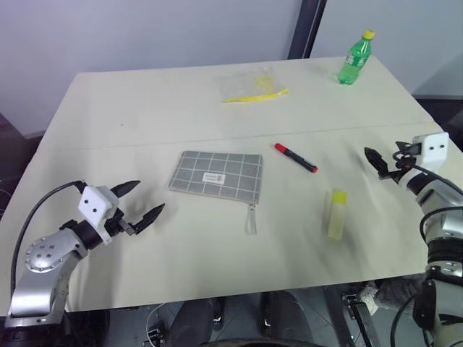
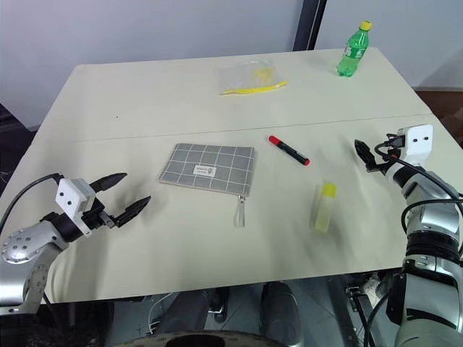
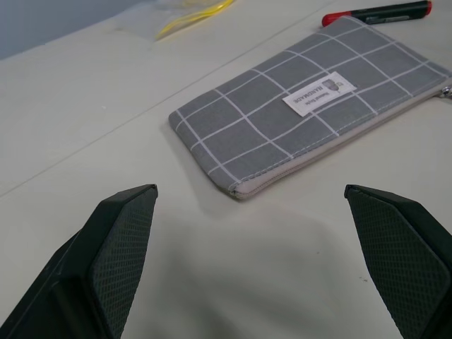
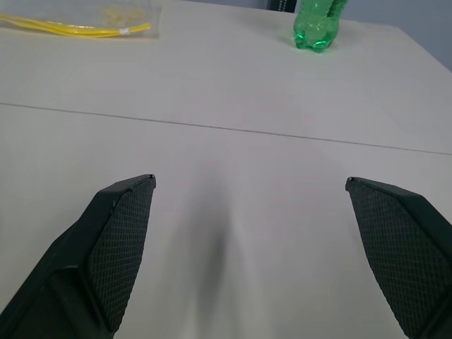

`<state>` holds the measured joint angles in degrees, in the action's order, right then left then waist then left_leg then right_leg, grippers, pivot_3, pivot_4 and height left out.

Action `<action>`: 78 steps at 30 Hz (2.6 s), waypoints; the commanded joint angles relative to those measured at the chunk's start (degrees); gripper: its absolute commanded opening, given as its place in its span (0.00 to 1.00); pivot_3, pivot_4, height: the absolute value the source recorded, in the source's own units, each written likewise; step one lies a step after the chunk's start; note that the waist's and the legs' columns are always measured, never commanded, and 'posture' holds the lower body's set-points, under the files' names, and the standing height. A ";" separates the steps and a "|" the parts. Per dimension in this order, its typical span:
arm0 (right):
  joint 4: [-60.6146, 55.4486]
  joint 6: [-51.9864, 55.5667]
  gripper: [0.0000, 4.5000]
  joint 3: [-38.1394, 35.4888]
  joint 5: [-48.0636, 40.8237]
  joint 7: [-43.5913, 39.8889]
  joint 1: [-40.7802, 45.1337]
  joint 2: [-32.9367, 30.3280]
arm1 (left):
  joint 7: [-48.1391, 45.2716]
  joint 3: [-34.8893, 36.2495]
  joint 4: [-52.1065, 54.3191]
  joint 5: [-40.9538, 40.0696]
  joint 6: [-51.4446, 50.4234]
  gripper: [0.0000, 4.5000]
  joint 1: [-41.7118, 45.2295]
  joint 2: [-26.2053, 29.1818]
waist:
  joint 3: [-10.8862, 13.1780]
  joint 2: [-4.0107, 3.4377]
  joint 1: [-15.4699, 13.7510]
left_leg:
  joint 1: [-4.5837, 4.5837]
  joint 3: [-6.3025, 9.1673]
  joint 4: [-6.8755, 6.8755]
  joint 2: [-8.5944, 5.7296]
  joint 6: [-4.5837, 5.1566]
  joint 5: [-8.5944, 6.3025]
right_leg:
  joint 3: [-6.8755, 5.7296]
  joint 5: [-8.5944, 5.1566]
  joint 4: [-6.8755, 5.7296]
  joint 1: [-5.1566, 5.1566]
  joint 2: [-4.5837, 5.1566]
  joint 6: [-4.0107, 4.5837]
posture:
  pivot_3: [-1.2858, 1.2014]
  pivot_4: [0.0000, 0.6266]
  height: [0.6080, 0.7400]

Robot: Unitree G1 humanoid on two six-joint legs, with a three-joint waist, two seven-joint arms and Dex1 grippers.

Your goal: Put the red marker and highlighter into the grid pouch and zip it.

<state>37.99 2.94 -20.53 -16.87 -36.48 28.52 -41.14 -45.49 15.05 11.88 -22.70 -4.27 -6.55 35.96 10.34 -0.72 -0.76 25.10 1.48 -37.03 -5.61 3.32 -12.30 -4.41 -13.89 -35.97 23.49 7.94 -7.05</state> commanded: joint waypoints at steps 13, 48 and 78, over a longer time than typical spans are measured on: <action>-1.12 -2.02 1.00 -0.94 0.99 1.07 -1.31 -1.86 | -3.05 1.44 -0.95 -1.00 2.09 1.00 2.44 1.41 | 0.00 0.00 0.06 | 0.00 0.00 0.02 0.01 -0.01 0.00 | 0.66 -0.01 0.03 0.07 -0.23 0.01 | 0.52 0.24 1.00; -33.06 6.00 0.01 39.89 27.21 9.83 -3.12 16.35 | -1.52 -12.16 -58.04 25.92 52.18 1.00 34.67 4.90 | -0.10 0.28 -0.56 | 0.32 0.03 0.02 -0.47 -0.09 0.07 | 1.26 0.38 -0.17 0.85 -0.50 0.12 | 0.52 0.24 1.00; -38.43 3.82 0.00 38.05 30.47 4.10 -8.13 12.26 | -5.67 -25.62 -81.05 33.38 68.20 0.00 51.12 -4.90 | -0.35 0.60 -0.10 | 0.15 0.16 -0.07 -0.52 -0.07 0.12 | 1.33 0.55 -0.22 0.75 -0.54 -0.17 | 0.52 0.24 1.00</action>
<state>0.23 6.76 17.79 13.43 -31.99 20.76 -29.13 -49.16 -10.10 -68.44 11.09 64.28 45.98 30.89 9.99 -0.12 -0.87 25.26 1.64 -37.10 -6.13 3.25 -12.18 -3.08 -13.34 -36.19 24.24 7.39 -7.22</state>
